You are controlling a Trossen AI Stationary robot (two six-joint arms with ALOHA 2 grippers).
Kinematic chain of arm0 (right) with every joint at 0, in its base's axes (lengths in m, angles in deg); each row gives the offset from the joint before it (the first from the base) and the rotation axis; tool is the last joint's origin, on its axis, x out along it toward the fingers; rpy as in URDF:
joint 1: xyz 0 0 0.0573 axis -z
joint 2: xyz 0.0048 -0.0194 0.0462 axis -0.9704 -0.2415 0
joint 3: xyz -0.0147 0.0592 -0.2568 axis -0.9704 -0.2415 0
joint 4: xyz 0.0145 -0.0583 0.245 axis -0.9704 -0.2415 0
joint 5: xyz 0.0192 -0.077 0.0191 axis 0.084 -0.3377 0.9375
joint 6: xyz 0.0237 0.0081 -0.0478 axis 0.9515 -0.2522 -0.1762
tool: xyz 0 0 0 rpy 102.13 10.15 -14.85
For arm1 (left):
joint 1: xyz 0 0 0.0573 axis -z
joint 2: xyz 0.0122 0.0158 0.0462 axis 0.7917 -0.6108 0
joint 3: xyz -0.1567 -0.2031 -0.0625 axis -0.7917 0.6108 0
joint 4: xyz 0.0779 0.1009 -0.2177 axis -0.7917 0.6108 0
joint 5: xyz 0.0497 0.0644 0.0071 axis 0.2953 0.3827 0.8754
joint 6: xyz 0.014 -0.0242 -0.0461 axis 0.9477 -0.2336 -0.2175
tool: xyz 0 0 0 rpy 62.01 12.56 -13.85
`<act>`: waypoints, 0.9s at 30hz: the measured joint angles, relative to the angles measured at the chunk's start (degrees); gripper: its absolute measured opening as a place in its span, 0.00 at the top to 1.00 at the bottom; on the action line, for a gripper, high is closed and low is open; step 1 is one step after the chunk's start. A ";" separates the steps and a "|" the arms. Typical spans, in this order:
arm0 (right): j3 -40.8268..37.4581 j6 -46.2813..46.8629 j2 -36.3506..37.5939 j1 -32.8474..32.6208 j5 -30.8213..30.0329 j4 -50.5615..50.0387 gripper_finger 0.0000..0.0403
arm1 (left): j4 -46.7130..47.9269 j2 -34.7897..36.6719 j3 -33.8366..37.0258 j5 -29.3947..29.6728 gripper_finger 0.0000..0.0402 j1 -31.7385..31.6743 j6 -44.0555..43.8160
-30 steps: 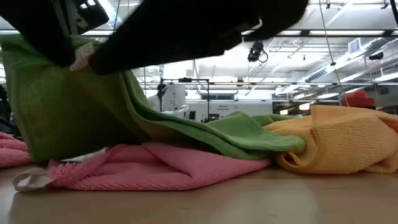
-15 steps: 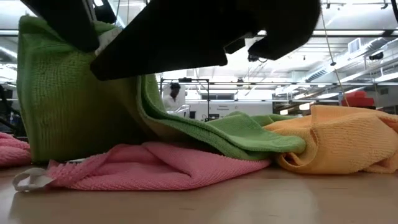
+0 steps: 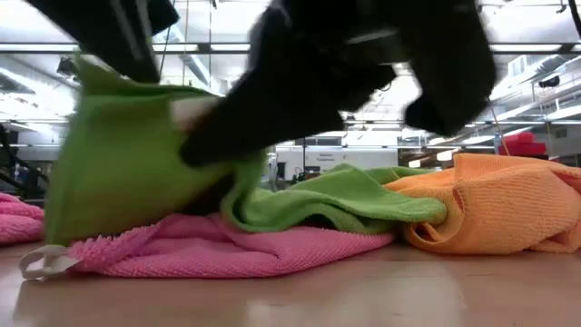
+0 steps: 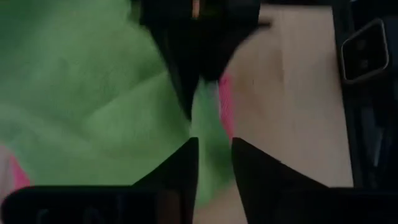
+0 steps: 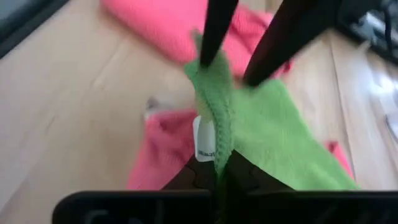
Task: Fold microfiber towels
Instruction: Fold the left green microfiber towel
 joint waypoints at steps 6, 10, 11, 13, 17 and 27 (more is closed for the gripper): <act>0.00 3.81 2.50 -2.85 -2.61 -5.90 0.98 | 4.29 -1.75 -0.06 3.01 0.64 4.52 -4.28; 0.04 5.98 3.36 -3.91 -2.85 -5.51 0.98 | 7.53 -5.77 0.03 7.94 0.58 6.56 -3.04; 0.04 6.28 3.36 -4.06 -2.84 -5.64 0.98 | 8.27 -6.56 0.02 9.67 0.56 6.95 -2.45; 0.02 7.28 3.36 -4.08 -2.66 -6.39 0.98 | 9.28 -8.00 0.02 12.82 0.53 7.38 -0.25; 0.02 8.80 3.36 -4.03 -2.63 -6.38 0.98 | 10.51 -10.53 0.02 14.58 0.46 7.23 3.59; 0.02 10.13 3.34 -4.16 -1.33 -6.21 0.98 | 17.45 -14.40 -0.28 15.49 0.47 5.95 3.98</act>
